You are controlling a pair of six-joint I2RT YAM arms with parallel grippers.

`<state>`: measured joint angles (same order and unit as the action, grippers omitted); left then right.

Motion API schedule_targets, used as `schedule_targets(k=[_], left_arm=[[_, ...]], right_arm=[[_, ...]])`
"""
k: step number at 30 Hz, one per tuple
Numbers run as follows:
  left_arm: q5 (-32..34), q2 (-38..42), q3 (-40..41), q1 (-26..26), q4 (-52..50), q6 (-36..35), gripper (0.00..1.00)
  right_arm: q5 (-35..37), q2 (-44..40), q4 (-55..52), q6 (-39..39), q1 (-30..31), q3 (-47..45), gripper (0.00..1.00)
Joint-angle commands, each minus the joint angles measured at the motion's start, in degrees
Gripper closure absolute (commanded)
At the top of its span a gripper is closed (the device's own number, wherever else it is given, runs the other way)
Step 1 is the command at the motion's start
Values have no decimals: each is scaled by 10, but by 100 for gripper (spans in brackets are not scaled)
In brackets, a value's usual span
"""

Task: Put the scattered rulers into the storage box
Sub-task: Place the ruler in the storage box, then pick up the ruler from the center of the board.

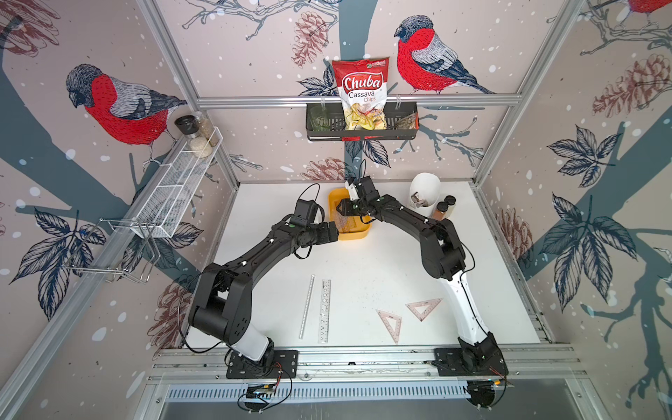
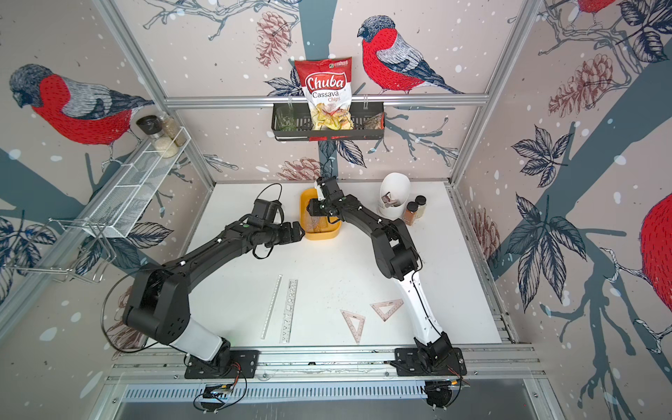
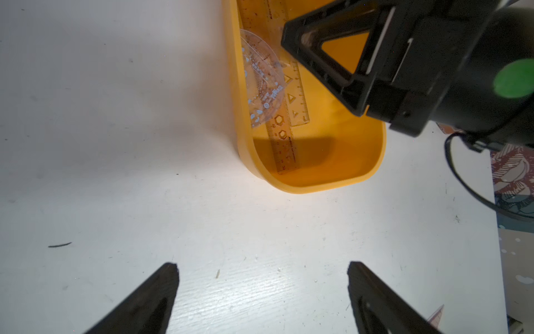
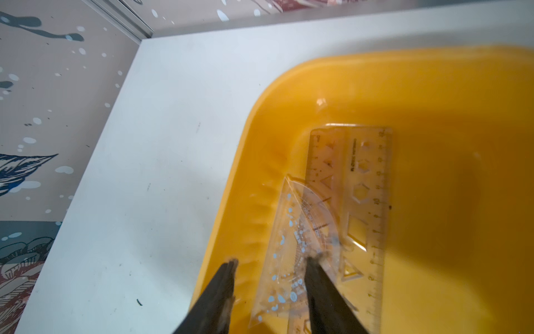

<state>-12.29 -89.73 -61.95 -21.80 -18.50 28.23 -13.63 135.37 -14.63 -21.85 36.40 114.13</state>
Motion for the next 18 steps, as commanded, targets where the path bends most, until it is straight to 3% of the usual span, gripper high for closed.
schedule_targets(k=[1, 5, 10, 14, 18], left_arm=[[-39, 9, 9, 0, 31, -4, 5], [-34, 9, 8, -24, 24, 0, 5], [-9, 24, 43, -87, 38, 24, 5], [5, 43, 101, -127, 63, 49, 6], [30, 50, 128, -172, 76, 80, 10]], right_arm=[[30, -43, -8, 26, 2, -39, 52], [69, -135, -7, 35, 9, -145, 52], [171, -339, -7, 10, 65, -398, 52], [233, -486, -43, -76, 146, -594, 53], [284, -576, -109, -190, 254, -696, 54]])
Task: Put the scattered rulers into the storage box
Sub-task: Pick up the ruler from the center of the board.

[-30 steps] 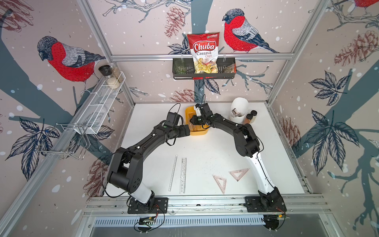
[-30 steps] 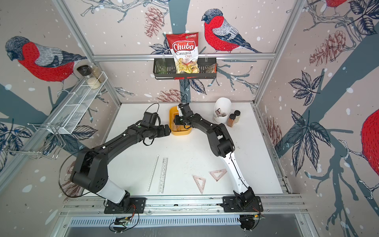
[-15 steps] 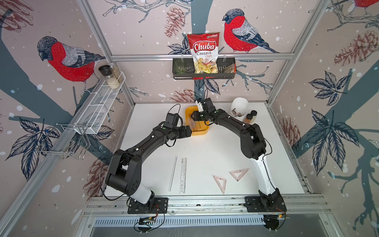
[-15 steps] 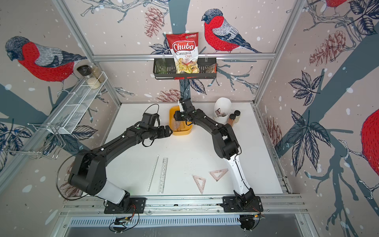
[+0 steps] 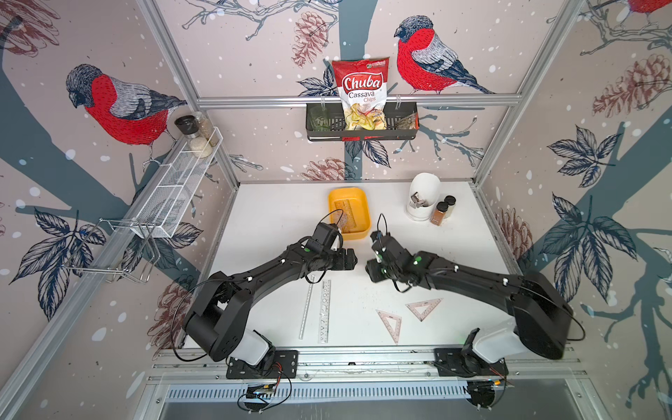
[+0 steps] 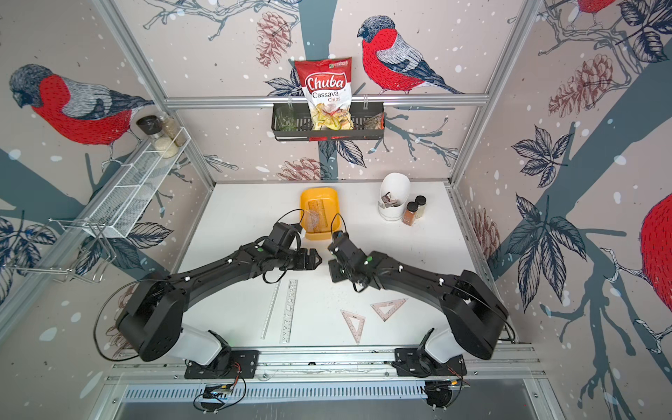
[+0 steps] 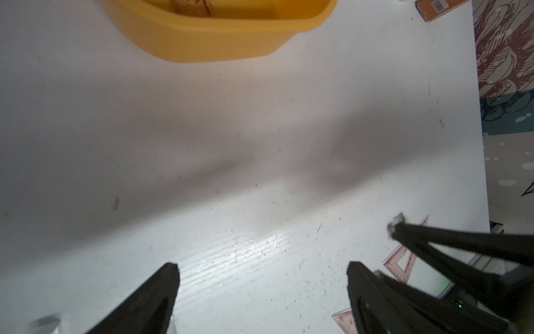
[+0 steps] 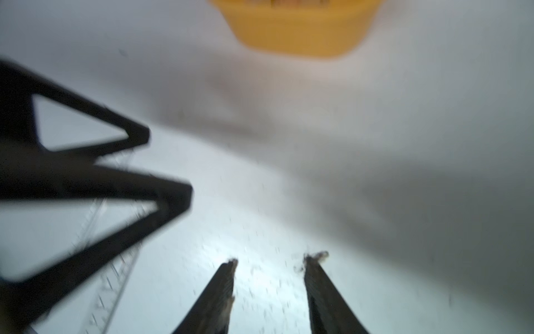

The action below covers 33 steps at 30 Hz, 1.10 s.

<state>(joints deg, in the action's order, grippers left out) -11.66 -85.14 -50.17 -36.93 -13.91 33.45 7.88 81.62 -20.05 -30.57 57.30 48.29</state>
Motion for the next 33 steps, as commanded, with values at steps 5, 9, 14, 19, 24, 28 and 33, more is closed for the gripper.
schedule_targets(k=[5, 9, 14, 19, 24, 28, 33], left_arm=[[28, -18, 14, -93, 53, 65, 13], [36, -16, 26, -108, 49, 72, 14], [43, -1, 46, -110, 49, 75, 13], [41, -10, 51, -111, 53, 74, 13], [47, -12, 53, -111, 49, 71, 13], [53, -9, 58, -110, 48, 69, 13], [61, -4, 66, -107, 47, 67, 13]], right_arm=[[96, -95, -108, -218, 150, -95, 54], [103, -115, -128, -278, 191, -120, 54], [114, -119, -166, -354, 225, -132, 55], [99, -127, -137, -380, 229, -163, 56], [94, -101, -108, -373, 224, -174, 57], [103, -51, -101, -357, 208, -165, 62], [119, -6, -100, -328, 179, -148, 70]])
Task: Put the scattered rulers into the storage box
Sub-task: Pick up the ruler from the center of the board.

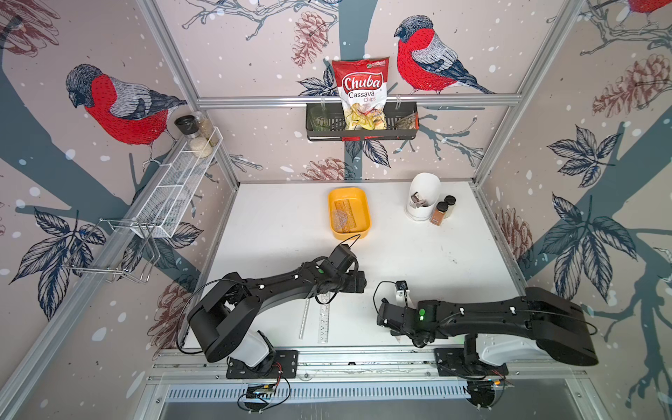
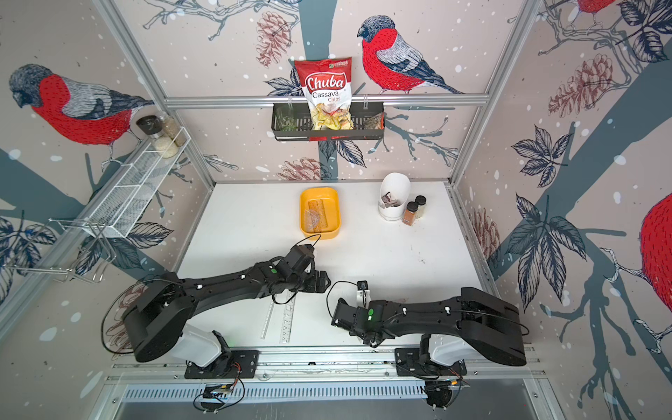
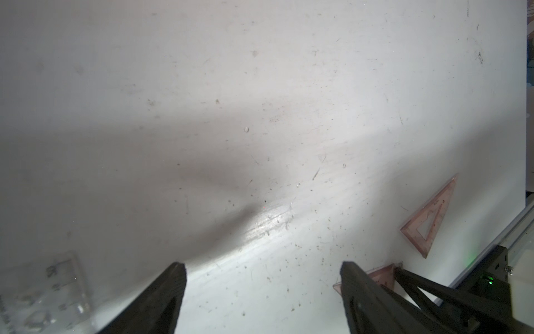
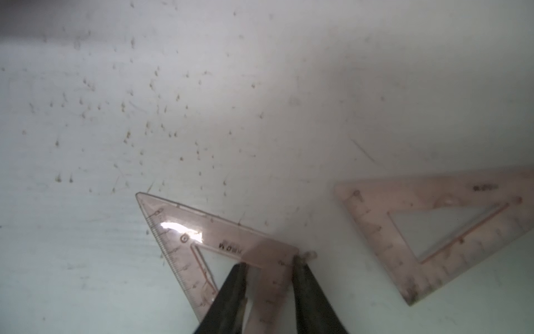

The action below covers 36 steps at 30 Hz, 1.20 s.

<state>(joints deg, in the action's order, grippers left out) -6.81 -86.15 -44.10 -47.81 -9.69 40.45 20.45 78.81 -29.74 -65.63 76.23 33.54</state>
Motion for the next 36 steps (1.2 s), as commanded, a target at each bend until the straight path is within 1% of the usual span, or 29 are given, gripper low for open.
schedule_targets(k=[1, 6, 12, 19, 21, 25, 28, 31, 34, 36], left_arm=[[12, 7, 7, 3, 5, -3, 12], [6, 17, 26, 19, 15, -5, 12], [-18, 26, 54, 44, 35, -6, 12], [-37, 25, 64, 61, 47, -15, 13], [-47, 20, 63, 65, 52, -18, 12], [-72, 15, 58, 69, 66, -23, 13], [-93, 9, 49, 72, 76, -23, 16], [-117, -1, 37, 75, 87, -21, 21], [-142, -13, 31, 76, 105, -15, 24], [-147, -18, 27, 76, 110, -11, 24]], right_arm=[[-6, 29, 3, 30, -16, 2, 71], [1, 64, 46, 92, -59, 22, 75], [15, 107, 109, 194, -107, 64, 75], [-9, 168, 164, 267, -160, 117, 75], [-15, 177, 167, 278, -170, 134, 72], [-36, 153, 171, 289, -183, 146, 63], [-58, 129, 186, 292, -198, 138, 61], [-102, 103, 226, 294, -215, 114, 62], [-159, 70, 298, 293, -236, 62, 68], [-189, 54, 333, 292, -253, 33, 71]])
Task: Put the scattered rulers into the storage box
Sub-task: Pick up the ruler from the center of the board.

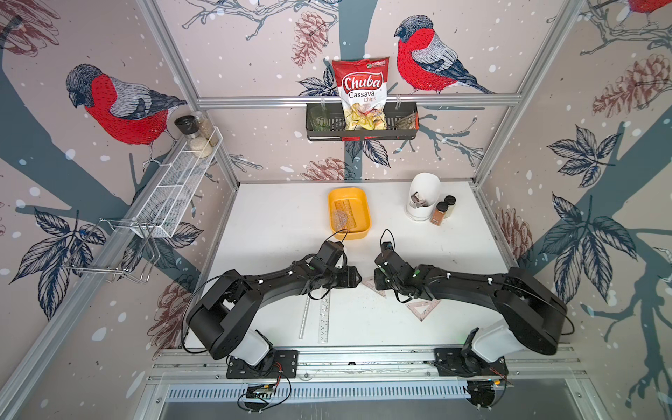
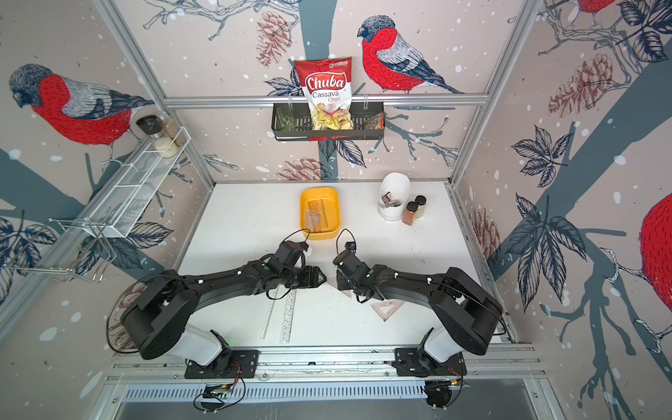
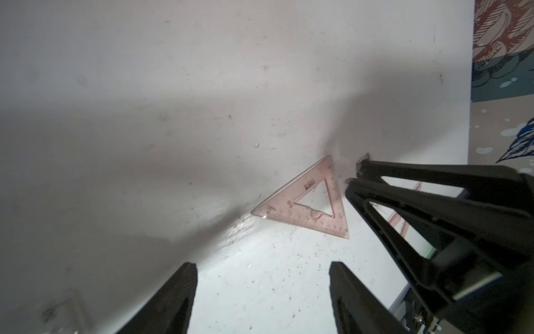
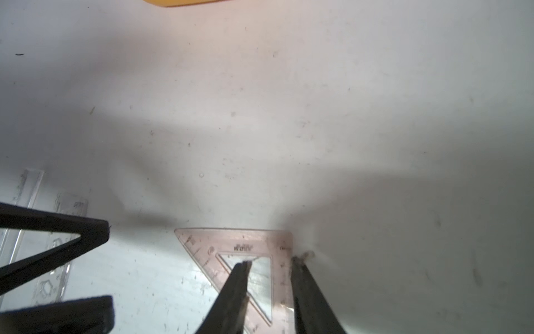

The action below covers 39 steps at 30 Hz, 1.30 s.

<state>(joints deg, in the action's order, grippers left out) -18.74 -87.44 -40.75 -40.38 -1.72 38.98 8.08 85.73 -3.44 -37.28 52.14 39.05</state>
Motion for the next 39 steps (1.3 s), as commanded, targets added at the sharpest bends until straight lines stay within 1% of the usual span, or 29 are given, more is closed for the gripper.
schedule_targets(k=[1, 2, 6, 10, 13, 19, 25, 34, 39], left_arm=[[-30, -7, -7, 2, 33, 4, 24], [-31, -10, -8, 2, 33, 4, 24], [-27, -20, -10, 3, 34, 8, 22], [-22, -34, -16, 5, 28, 2, 19], [-31, -44, -12, 5, 41, 9, 18], [-45, -61, -14, 5, 50, 12, 17], [-46, -60, -5, 5, 53, 16, 17], [-48, -43, 13, -1, 51, 26, 17], [-52, -54, 13, -7, 53, 27, 17]], right_arm=[[-79, -23, 85, 8, -19, -34, 73], [-91, -29, 98, 9, -24, -44, 74], [-104, -40, 117, 11, -33, -71, 77], [-116, -39, 135, 14, -44, -94, 78], [-123, -40, 151, 9, -46, -111, 78], [-126, -44, 157, 8, -50, -121, 78], [-128, -60, 163, 9, -51, -125, 78], [-145, -35, 203, 6, -52, -134, 79], [-148, -22, 217, 4, -51, -144, 79]])
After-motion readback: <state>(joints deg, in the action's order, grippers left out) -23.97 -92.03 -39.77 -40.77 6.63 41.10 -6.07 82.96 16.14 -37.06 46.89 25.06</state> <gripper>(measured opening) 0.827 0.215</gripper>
